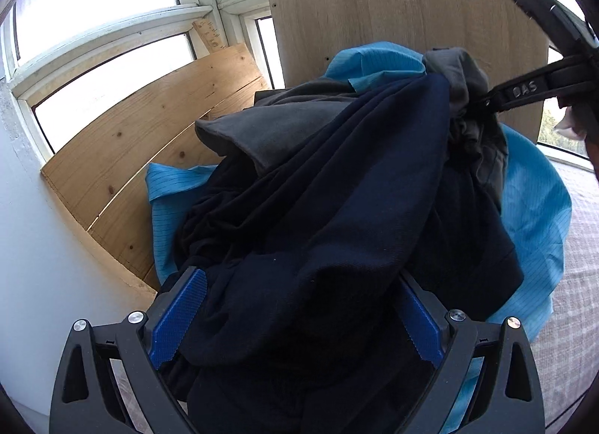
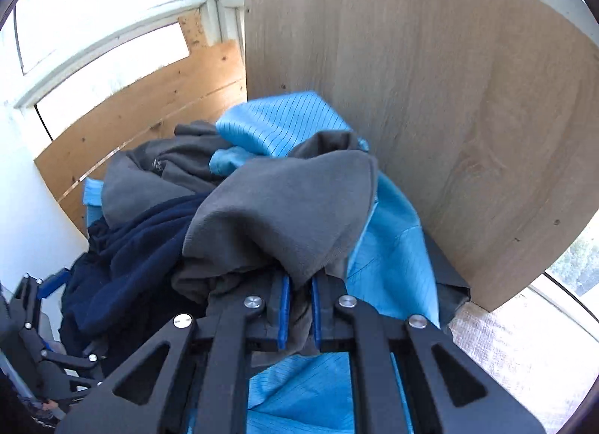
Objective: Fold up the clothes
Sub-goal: 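Grasp the dark grey hoodie in the pile with the right gripper, then lift the grey hoodie with the right gripper and drop it onto the mat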
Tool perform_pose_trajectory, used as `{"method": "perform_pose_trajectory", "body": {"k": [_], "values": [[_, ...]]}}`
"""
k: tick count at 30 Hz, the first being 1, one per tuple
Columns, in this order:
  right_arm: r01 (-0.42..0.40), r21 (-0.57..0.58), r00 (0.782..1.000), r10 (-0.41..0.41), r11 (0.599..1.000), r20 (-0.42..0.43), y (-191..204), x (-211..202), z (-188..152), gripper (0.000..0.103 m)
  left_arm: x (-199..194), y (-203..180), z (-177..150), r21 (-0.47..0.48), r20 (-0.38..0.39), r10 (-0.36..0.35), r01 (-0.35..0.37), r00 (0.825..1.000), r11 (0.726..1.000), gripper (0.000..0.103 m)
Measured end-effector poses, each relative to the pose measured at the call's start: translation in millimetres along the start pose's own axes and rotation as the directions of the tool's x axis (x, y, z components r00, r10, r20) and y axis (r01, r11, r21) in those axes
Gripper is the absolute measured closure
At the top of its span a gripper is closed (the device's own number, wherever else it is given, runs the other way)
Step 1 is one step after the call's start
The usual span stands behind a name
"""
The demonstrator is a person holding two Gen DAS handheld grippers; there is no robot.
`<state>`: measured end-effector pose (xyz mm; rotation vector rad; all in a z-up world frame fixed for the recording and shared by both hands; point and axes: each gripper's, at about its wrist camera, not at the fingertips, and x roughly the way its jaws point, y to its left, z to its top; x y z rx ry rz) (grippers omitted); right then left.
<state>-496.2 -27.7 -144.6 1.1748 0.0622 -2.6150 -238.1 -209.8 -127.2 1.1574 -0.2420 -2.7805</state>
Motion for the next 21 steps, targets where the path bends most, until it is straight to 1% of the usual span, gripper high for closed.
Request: {"method": "perform_pose_trajectory", "body": {"k": [2, 4, 7, 9, 11, 12, 14, 15, 18, 21], "values": [[-0.011, 0.047, 0.998, 0.009, 0.999, 0.055, 1.1, -36.8, 7.6, 0.095, 7.9, 4.7, 0.3, -0.014, -0.018, -0.001, 0.000, 1.000, 1.000, 0.005], [-0.006, 0.084, 0.991, -0.005, 0.996, 0.131, -0.8, -65.0, 16.8, 0.095, 11.6, 9.1, 1.6, -0.024, -0.023, 0.010, -0.010, 1.000, 1.000, 0.005], [-0.006, 0.129, 0.972, -0.024, 0.992, 0.233, -7.8, -115.5, 30.2, 0.095, 13.4, 15.1, 4.8, -0.027, -0.023, 0.030, -0.030, 0.999, 0.999, 0.005], [0.013, 0.123, 0.958, -0.047, 0.992, 0.284, -11.5, -154.5, 40.8, 0.096, 12.3, 18.8, 6.9, -0.028, -0.019, 0.038, -0.038, 0.999, 0.999, 0.005], [0.064, 0.113, 0.927, -0.101, 0.992, 0.361, -9.9, -187.1, 46.8, 0.098, 11.4, 21.7, 8.9, -0.027, -0.016, 0.050, -0.050, 0.999, 0.998, 0.005], [0.069, 0.116, 0.912, -0.110, 0.991, 0.396, -12.4, -207.0, 49.8, 0.098, 11.4, 22.2, 9.5, -0.026, -0.015, 0.054, -0.055, 0.998, 0.998, 0.005], [0.061, 0.125, 0.889, -0.111, 0.990, 0.443, -21.3, -246.8, 57.4, 0.098, 11.9, 22.0, 10.0, -0.025, -0.015, 0.062, -0.062, 0.998, 0.998, 0.005], [0.074, 0.120, 0.882, -0.121, 0.990, 0.456, -21.6, -261.6, 61.9, 0.098, 12.0, 22.1, 10.5, -0.024, -0.016, 0.064, -0.064, 0.998, 0.998, 0.005], [0.183, 0.093, 0.847, -0.206, 0.979, 0.490, -15.4, -295.0, 70.6, 0.098, 7.6, 21.4, 13.1, -0.024, -0.008, 0.065, -0.065, 0.998, 0.998, 0.005], [0.247, 0.114, 0.807, -0.269, 0.962, 0.525, -26.7, -339.4, 64.1, 0.098, -4.0, 19.8, 16.0, -0.019, 0.018, 0.060, -0.060, 0.998, 0.998, 0.005]]}}
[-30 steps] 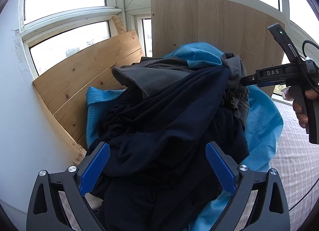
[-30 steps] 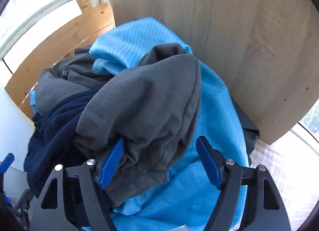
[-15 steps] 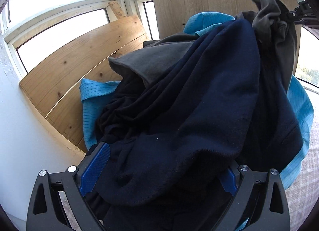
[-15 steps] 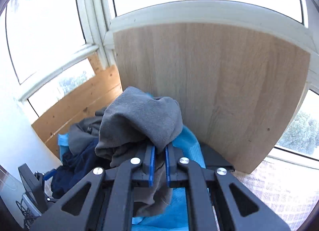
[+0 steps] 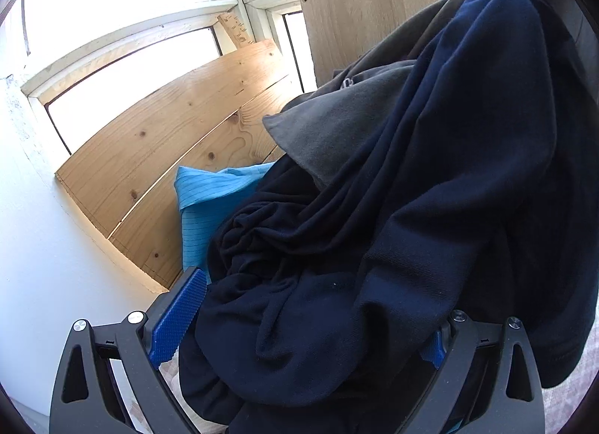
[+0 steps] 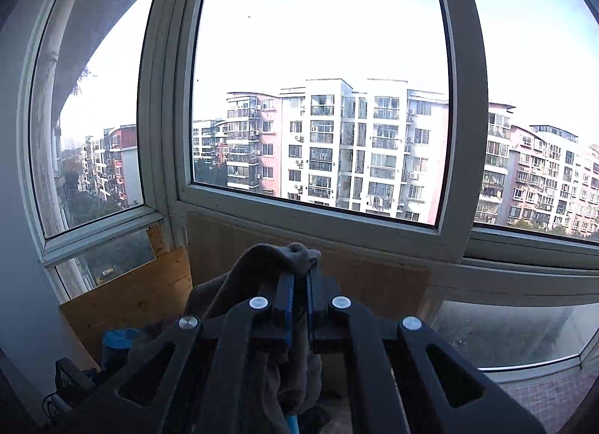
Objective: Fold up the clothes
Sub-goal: 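Lift the grey hoodie with the right gripper and drop it onto the mat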
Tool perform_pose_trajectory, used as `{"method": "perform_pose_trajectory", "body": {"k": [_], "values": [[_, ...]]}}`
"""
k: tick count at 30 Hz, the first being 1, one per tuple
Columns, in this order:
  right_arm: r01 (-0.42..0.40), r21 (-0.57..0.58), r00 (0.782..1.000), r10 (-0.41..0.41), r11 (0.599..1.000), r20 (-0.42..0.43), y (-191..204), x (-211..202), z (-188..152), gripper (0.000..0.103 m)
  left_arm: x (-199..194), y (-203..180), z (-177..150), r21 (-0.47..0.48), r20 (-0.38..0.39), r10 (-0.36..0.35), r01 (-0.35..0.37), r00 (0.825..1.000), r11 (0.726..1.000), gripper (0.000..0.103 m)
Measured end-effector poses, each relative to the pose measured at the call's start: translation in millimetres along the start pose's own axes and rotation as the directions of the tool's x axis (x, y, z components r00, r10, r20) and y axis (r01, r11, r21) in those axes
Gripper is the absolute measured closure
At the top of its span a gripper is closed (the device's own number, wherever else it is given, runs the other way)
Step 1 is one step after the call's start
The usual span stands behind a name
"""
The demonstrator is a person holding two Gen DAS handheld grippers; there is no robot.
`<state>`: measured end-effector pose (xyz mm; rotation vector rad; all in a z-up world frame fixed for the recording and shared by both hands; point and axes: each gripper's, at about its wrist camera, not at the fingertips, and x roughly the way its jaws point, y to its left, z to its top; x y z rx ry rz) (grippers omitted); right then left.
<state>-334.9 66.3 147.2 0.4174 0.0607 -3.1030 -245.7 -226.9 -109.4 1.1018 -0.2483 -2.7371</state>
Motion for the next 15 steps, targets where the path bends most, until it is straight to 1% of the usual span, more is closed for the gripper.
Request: {"method": "perform_pose_trajectory", "body": {"k": [3, 5, 7, 10, 12, 14, 15], "values": [[0.080, 0.018, 0.995, -0.081, 0.997, 0.058, -28.0, -34.7, 21.4, 0.099, -11.1, -0.3, 2.3, 0.003, 0.021, -0.012, 0.012, 1.000, 1.000, 0.005], [0.142, 0.021, 0.986, -0.143, 0.990, 0.086, -43.7, -56.4, 36.8, 0.099, -17.8, 0.2, 3.1, 0.000, 0.030, -0.024, 0.024, 0.999, 1.000, 0.006], [0.207, 0.022, 0.971, -0.208, 0.978, 0.118, -58.8, -80.3, 51.8, 0.099, -27.5, -0.2, 5.0, -0.004, 0.043, -0.040, 0.040, 0.998, 0.999, 0.006], [0.319, 0.022, 0.934, -0.318, 0.947, 0.163, -80.5, -120.8, 65.6, 0.099, -52.4, -8.1, 11.3, 0.003, 0.087, -0.075, 0.075, 0.993, 0.997, 0.006], [0.384, 0.013, 0.911, -0.381, 0.923, 0.154, -96.1, -142.3, 63.8, 0.098, -70.3, -13.3, 13.7, 0.020, 0.130, -0.103, 0.101, 0.986, 0.995, 0.005], [0.434, -0.007, 0.897, -0.432, 0.901, 0.096, -113.1, -155.2, 49.2, 0.098, -84.6, -20.0, 17.9, 0.039, 0.159, -0.141, 0.137, 0.977, 0.990, 0.005], [0.467, -0.016, 0.883, -0.465, 0.884, 0.068, -122.5, -160.7, 37.0, 0.098, -89.2, -25.1, 19.6, 0.052, 0.165, -0.170, 0.164, 0.971, 0.985, 0.005]]}}
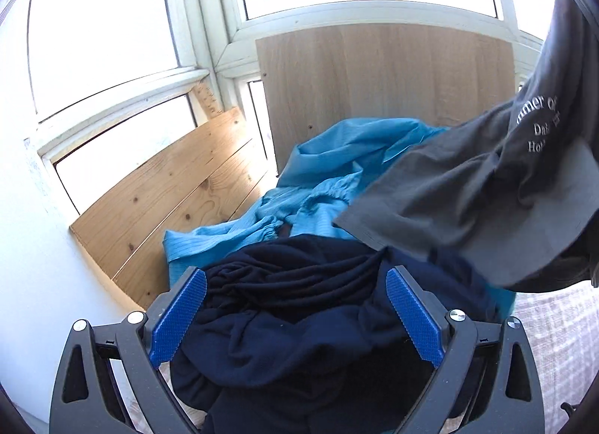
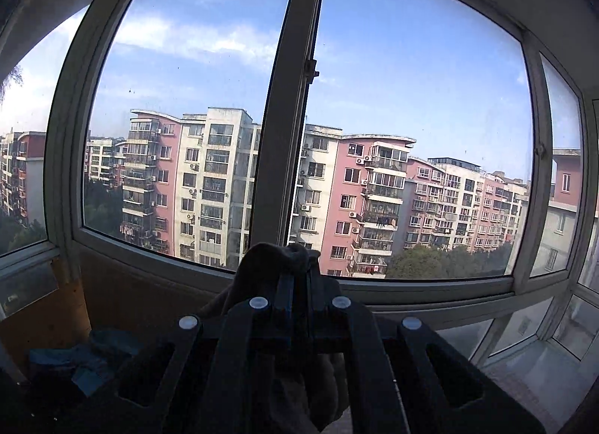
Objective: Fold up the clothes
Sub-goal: 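Lift the grey hoodie with the right gripper and drop it onto the mat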
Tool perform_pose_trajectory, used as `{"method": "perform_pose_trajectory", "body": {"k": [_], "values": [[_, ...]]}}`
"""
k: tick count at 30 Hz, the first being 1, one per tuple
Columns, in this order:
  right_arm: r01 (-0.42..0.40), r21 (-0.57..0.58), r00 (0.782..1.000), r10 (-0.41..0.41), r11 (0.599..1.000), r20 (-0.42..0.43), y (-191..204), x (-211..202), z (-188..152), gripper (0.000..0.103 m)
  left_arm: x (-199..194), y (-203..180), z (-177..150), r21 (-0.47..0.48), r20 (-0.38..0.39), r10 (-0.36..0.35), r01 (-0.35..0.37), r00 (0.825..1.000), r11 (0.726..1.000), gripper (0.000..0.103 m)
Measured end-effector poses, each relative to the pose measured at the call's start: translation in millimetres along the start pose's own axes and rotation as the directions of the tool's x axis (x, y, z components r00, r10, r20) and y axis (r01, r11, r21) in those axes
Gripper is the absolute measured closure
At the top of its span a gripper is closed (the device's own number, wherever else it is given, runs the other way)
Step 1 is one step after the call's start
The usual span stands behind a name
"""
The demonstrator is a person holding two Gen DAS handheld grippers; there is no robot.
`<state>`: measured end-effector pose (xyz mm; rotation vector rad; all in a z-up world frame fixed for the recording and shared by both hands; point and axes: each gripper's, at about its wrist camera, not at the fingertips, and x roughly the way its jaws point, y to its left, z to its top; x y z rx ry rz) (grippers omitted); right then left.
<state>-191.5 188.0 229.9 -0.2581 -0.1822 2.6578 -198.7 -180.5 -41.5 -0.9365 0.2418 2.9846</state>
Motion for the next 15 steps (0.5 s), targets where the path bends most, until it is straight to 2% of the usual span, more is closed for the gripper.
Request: {"method": "perform_pose_trajectory", "body": {"k": [3, 6, 11, 15], "values": [[0.104, -0.006, 0.990, -0.104, 0.995, -0.097, -40.0, -0.9, -43.7, 0.098, 6.0, -16.5, 5.7, 0.042, -0.006, -0.073, 0.073, 0.997, 0.996, 0.005], [0.197, 0.041, 0.957, -0.182, 0.980, -0.227, -94.4, 4.5, -100.4, 0.098, 11.9, -44.6, -4.2, 0.100, -0.040, -0.112, 0.116, 0.993, 0.988, 0.005], [0.347, 0.076, 0.852, -0.280, 0.935, -0.443, -185.2, 15.6, -212.0, 0.098, 13.4, -91.8, -30.1, 0.186, -0.113, -0.157, 0.176, 0.981, 0.967, 0.005], [0.433, 0.065, 0.782, -0.339, 0.899, -0.524, -247.4, 16.6, -270.1, 0.098, 5.9, -132.1, -48.4, 0.249, -0.165, -0.178, 0.216, 0.970, 0.944, 0.005]]}}
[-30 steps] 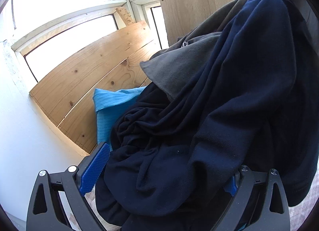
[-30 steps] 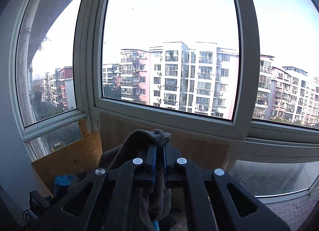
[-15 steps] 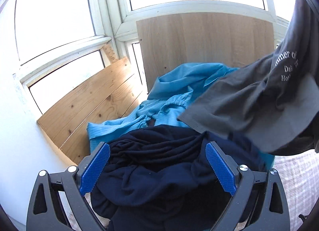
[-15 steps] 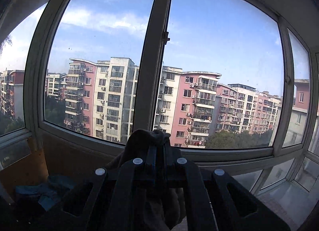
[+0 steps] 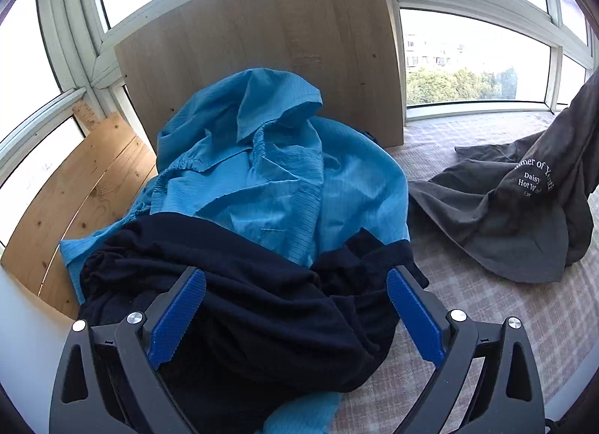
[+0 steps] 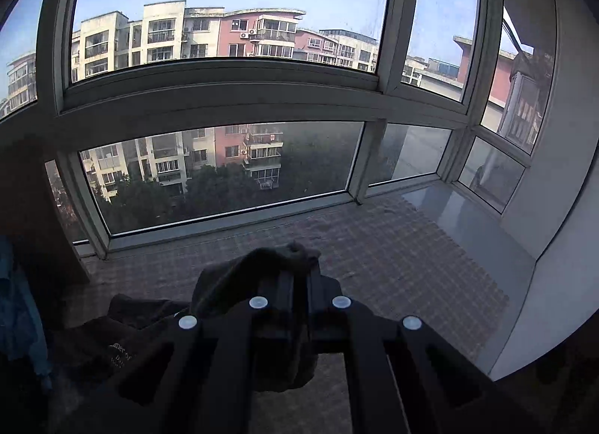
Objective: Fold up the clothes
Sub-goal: 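Lift the grey hoodie with the right gripper and drop it onto the mat, then grasp the hoodie hem with the right gripper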
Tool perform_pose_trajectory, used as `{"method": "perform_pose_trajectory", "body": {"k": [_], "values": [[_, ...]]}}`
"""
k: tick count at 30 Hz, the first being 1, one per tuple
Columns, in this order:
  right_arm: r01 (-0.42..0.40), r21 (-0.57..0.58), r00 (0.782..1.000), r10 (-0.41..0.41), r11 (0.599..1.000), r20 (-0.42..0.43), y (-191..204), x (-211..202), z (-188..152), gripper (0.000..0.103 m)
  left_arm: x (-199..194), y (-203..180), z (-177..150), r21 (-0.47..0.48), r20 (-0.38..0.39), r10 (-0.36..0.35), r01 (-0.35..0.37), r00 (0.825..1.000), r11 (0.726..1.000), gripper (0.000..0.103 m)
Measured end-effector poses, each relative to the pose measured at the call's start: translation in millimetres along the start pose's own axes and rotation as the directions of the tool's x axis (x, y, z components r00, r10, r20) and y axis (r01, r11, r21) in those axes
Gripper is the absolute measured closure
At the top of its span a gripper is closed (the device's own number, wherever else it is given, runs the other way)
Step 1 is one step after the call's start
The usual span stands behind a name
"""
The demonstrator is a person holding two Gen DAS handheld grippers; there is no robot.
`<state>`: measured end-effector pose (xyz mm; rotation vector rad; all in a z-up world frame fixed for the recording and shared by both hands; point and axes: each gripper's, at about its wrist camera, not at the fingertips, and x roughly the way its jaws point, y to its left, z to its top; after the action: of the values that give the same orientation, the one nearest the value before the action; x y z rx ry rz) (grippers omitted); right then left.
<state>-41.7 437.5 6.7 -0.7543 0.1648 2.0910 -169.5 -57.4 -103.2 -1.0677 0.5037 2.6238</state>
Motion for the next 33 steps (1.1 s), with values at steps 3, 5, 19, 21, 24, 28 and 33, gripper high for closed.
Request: {"method": "perform_pose_trajectory", "body": {"k": [3, 5, 19, 21, 24, 28, 33], "values": [[0.059, 0.010, 0.998, -0.058, 0.998, -0.007, -37.6, 35.9, 10.9, 0.098, 1.1, -34.4, 1.7, 0.048, -0.015, 0.011, -0.011, 1.000, 0.999, 0.005], [0.096, 0.016, 0.995, -0.096, 0.995, 0.000, -55.0, 63.4, 29.0, 0.098, 0.7, -56.9, 4.7, 0.075, -0.019, 0.028, -0.027, 0.999, 0.997, 0.005], [-0.348, -0.124, 0.895, 0.290, 0.929, -0.338, 0.9, 129.6, -97.3, 0.053, 37.3, -147.2, 56.3, 0.150, -0.061, 0.062, -0.052, 0.996, 0.987, 0.005], [-0.432, -0.089, 0.836, 0.362, 0.897, -0.413, 21.6, 119.2, -139.8, 0.051, 57.9, -152.3, 63.6, 0.205, -0.069, 0.056, -0.041, 0.996, 0.978, 0.005], [-0.495, -0.051, 0.764, 0.407, 0.867, -0.501, 55.9, 106.8, -195.0, 0.051, 94.7, -158.1, 77.2, 0.267, -0.101, -0.010, 0.037, 0.995, 0.963, 0.005], [-0.500, 0.012, 0.721, 0.424, 0.866, -0.548, 91.6, 105.8, -233.7, 0.051, 155.6, -164.8, 91.1, 0.326, -0.190, -0.062, 0.123, 0.980, 0.937, 0.005], [-0.473, 0.042, 0.710, 0.409, 0.880, -0.573, 117.4, 106.3, -250.4, 0.051, 212.5, -171.7, 99.6, 0.360, -0.284, -0.115, 0.218, 0.952, 0.907, 0.006]]}}
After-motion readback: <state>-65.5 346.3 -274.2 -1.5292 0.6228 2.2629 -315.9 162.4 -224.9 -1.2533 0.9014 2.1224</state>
